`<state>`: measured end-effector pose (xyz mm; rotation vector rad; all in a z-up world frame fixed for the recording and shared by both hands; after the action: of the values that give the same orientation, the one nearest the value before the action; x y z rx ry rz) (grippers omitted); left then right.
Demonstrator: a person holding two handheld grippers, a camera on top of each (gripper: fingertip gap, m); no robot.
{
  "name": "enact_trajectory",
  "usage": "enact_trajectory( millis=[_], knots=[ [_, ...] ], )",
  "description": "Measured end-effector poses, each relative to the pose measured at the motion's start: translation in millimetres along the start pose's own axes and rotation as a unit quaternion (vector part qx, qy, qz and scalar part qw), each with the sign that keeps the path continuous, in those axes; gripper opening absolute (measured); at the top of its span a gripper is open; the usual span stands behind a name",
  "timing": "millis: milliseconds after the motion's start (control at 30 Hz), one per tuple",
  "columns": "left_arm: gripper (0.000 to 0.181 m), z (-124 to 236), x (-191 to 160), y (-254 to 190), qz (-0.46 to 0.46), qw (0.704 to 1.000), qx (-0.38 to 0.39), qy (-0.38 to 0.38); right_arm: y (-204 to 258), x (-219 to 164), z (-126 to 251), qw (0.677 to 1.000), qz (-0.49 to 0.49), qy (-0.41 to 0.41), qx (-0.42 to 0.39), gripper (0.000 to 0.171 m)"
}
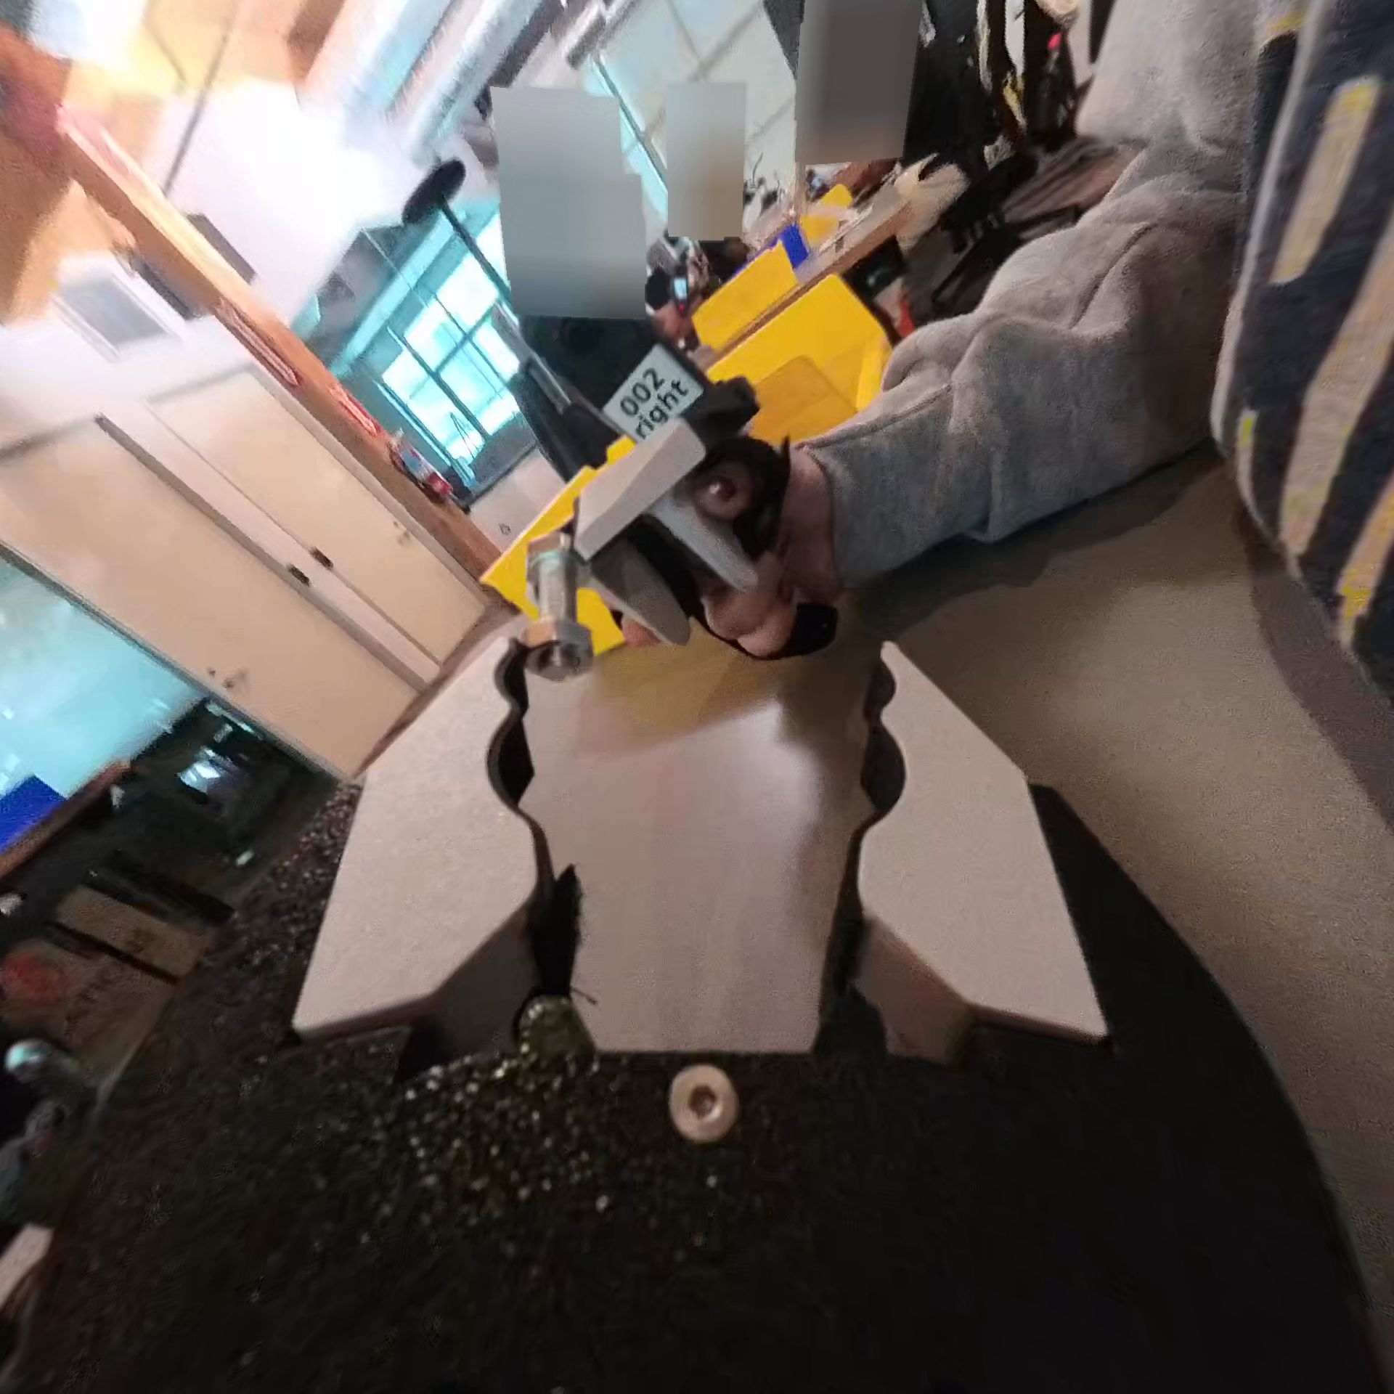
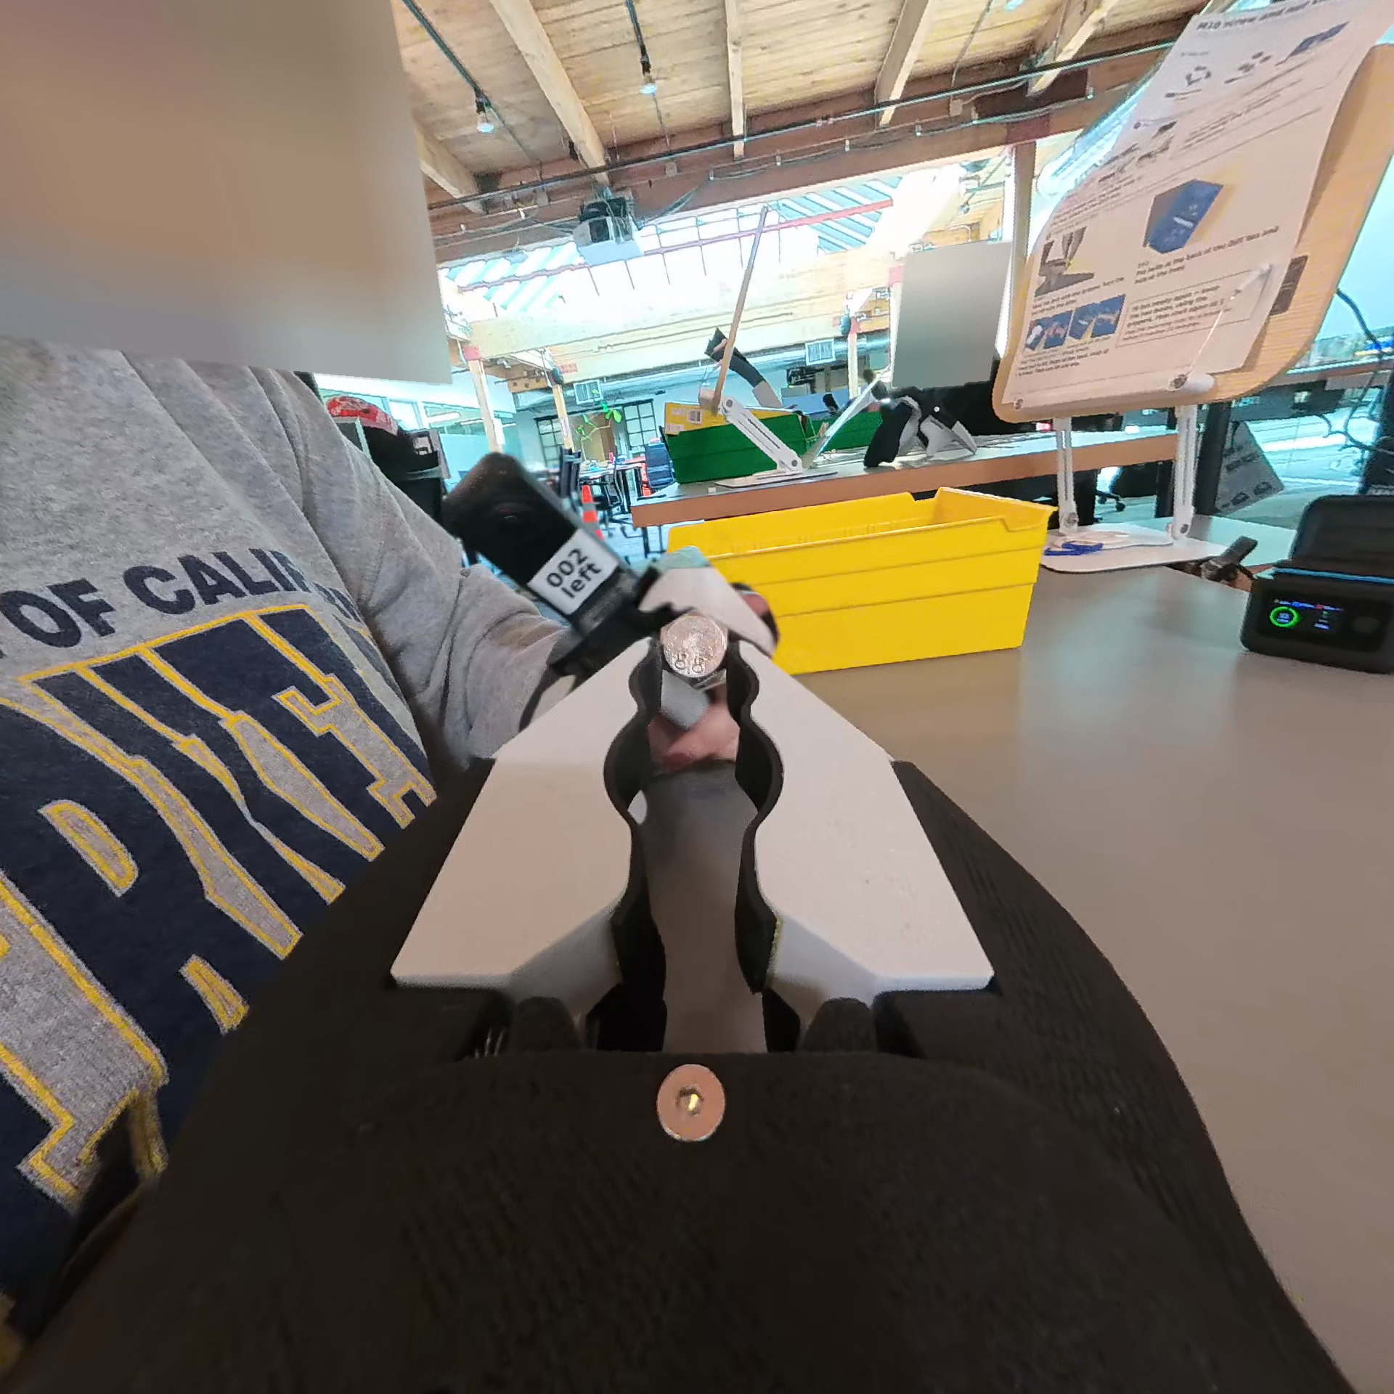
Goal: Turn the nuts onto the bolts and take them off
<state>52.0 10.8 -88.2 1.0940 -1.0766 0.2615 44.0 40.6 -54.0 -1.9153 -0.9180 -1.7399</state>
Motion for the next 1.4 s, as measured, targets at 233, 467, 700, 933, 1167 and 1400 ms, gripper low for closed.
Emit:
enact_trajectory(
  millis=[233, 467, 700, 933, 1167, 1400],
  knots=[
    [0.102, -16.8, -38.7, -5.3, 0.091, 0.988, -0.049, 0.113, 3.5, 3.3, -2.1, 1.000, 0.003, -0.008, 0.006, 0.015],
    [0.089, 1.7, 7.8, -3.3, -0.048, 0.999, 0.018, -0.009, 1.2, 3.3, -1.2, 1.000, 0.007, -0.006, -0.003, 0.015],
    [0.095, -7.9, -15.9, 8.6, 0.040, 0.998, 0.014, 0.050, 2.8, 3.5, -3.4, 1.000, 0.008, -0.006, 0.002, 0.015],
    [0.093, -3.2, 0.2, 3.1, -0.046, 0.998, 0.039, 0.021, 4.8, 7.1, -3.4, 1.000, 0.003, -0.018, 0.008, 0.015],
    [0.100, 2.7, 0.0, 28.3, -0.025, 0.994, 0.108, 0.024, 7.4, 8.4, -4.7, 1.000, 0.004, -0.020, 0.013, 0.015],
    [0.090, -4.1, -1.4, 5.4, -0.081, 0.994, 0.065, 0.035, 9.6, 10.3, -5.4, 0.999, 0.002, -0.026, 0.018, 0.015]
  ],
)
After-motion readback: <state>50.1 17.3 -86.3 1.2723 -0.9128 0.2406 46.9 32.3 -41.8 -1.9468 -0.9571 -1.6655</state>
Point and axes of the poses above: each gripper's, where its closed fingertips meet, z back along the fingers, x out of its top, y = z × x across the jaws, the point moved 1 cm from there along z, back along the fingers, and after that the axes turned 2 degrees about y, right-handed, at the moved point
